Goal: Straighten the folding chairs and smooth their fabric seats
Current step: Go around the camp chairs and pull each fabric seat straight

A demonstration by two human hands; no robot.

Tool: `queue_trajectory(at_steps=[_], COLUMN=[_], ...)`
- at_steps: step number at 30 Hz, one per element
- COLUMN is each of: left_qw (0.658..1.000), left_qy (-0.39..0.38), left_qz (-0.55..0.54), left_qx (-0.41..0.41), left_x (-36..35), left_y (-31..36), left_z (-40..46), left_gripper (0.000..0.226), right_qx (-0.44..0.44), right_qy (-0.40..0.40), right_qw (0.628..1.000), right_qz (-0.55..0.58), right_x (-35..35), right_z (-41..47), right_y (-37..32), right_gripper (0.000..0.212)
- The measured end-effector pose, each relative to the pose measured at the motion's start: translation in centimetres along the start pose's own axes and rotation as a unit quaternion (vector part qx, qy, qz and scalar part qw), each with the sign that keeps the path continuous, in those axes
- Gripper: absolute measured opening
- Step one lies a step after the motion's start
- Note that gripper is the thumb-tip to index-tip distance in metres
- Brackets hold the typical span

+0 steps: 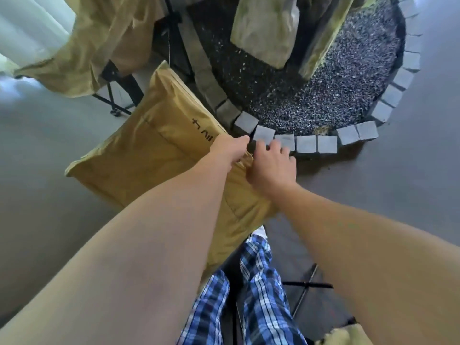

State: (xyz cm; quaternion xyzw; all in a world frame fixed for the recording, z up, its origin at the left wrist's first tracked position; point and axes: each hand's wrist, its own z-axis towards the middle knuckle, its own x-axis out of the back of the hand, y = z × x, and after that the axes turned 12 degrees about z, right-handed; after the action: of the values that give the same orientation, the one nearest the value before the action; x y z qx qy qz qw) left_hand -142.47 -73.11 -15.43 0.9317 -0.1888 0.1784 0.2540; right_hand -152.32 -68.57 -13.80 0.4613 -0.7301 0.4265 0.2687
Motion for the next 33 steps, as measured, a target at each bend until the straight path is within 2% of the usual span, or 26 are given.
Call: queue_trajectory(at_steps=[3, 6, 8, 9, 11, 12, 13, 14, 15, 16, 17, 18, 19, 21, 24, 26, 27, 29, 31, 33], left_qw=[0.999, 0.997, 0.995, 0.996, 0.997, 0.997, 0.993, 0.984, 0.971, 0.956, 0.942, 0.928, 0.916, 0.887, 0.817, 0.774, 0.759, 0.728, 0.709, 0.73], left_qy=[0.003, 0.055, 0.072, 0.06, 0.032, 0.033, 0.037, 0.036, 0.024, 0.0, -0.031, -0.058, -0.085, -0.151, -0.251, -0.312, -0.338, -0.375, -0.4, -0.421], left_qz=[-0.042, -0.025, 0.002, 0.002, 0.017, 0.048, 0.106, 0.173, 0.238, 0.291, 0.329, 0.357, 0.375, 0.401, 0.457, 0.474, 0.479, 0.497, 0.521, 0.497], left_qx=[0.013, 0.052, 0.071, 0.07, 0.062, 0.053, 0.04, 0.019, -0.007, -0.031, -0.058, -0.089, -0.118, -0.171, -0.247, -0.279, -0.284, -0.285, -0.255, -0.206], left_x=[-0.6, -1.0, -1.4, -1.6, -2.2, -2.5, -2.8, -3.0, -3.2, -3.0, -2.8, -2.6, -2.6, -3.2, -6.1, -8.2, -8.7, -9.0, -8.4, -7.3], left_y=[-0.4, -1.5, -2.4, -3.0, -4.5, -5.4, -6.6, -7.7, -8.7, -9.5, -10.0, -10.1, -10.0, -9.8, -10.2, -11.0, -11.4, -12.6, -13.4, -13.7], left_z=[0.7, 1.2, 0.9, 0.9, 0.5, 0.1, -0.1, -0.3, -0.3, -0.5, -0.6, -0.7, -1.1, -2.3, -4.5, -5.6, -6.1, -6.4, -5.8, -4.8], left_gripper=[0.06, 0.066, 0.076, 0.083, 0.095, 0.095, 0.089, 0.077, 0.062, 0.048, 0.039, 0.035, 0.033, 0.032, 0.029, 0.025, 0.027, 0.03, 0.021, 0.016], right_qx=[-0.059, -0.007, -0.029, -0.059, -0.157, -0.179, -0.182, -0.163, -0.134, -0.11, -0.09, -0.063, -0.027, 0.035, 0.074, 0.054, 0.006, -0.114, -0.172, -0.167], right_qy=[-0.128, -0.149, -0.224, -0.31, -0.51, -0.564, -0.568, -0.518, -0.412, -0.272, -0.141, -0.052, -0.01, -0.001, -0.016, -0.07, -0.097, -0.147, -0.228, -0.292], right_qw=[0.99, 0.988, 0.974, 0.949, 0.846, 0.806, 0.803, 0.839, 0.901, 0.956, 0.983, 0.989, 0.99, 0.996, 0.986, 0.955, 0.944, 0.933, 0.919, 0.906], right_qz=[0.015, -0.042, -0.031, -0.01, 0.016, 0.005, -0.012, -0.027, -0.02, 0.02, 0.074, 0.121, 0.141, 0.084, -0.15, -0.285, -0.316, -0.309, -0.271, -0.256], right_x=[0.5, -0.9, -1.6, -2.1, -3.2, -3.6, -3.9, -4.0, -3.7, -3.3, -2.6, -1.8, -1.3, -1.8, -3.7, -4.5, -4.4, -3.8, -3.5, -4.7], right_z=[0.9, 0.3, 0.0, -0.4, -1.8, -2.3, -2.2, -1.6, -0.7, 0.5, 1.5, 2.3, 3.1, 3.6, 3.0, 2.6, 2.6, 3.0, 2.4, 1.6], right_y=[0.5, 1.1, 1.6, 1.7, 2.2, 2.5, 2.7, 2.7, 2.6, 2.0, 1.1, -0.1, -1.4, -3.6, -3.7, -1.2, 0.3, 3.6, 6.0, 7.9], right_gripper=[0.028, 0.015, 0.007, 0.01, 0.018, 0.021, 0.022, 0.021, 0.02, 0.019, 0.02, 0.025, 0.032, 0.044, 0.06, 0.068, 0.069, 0.072, 0.079, 0.083])
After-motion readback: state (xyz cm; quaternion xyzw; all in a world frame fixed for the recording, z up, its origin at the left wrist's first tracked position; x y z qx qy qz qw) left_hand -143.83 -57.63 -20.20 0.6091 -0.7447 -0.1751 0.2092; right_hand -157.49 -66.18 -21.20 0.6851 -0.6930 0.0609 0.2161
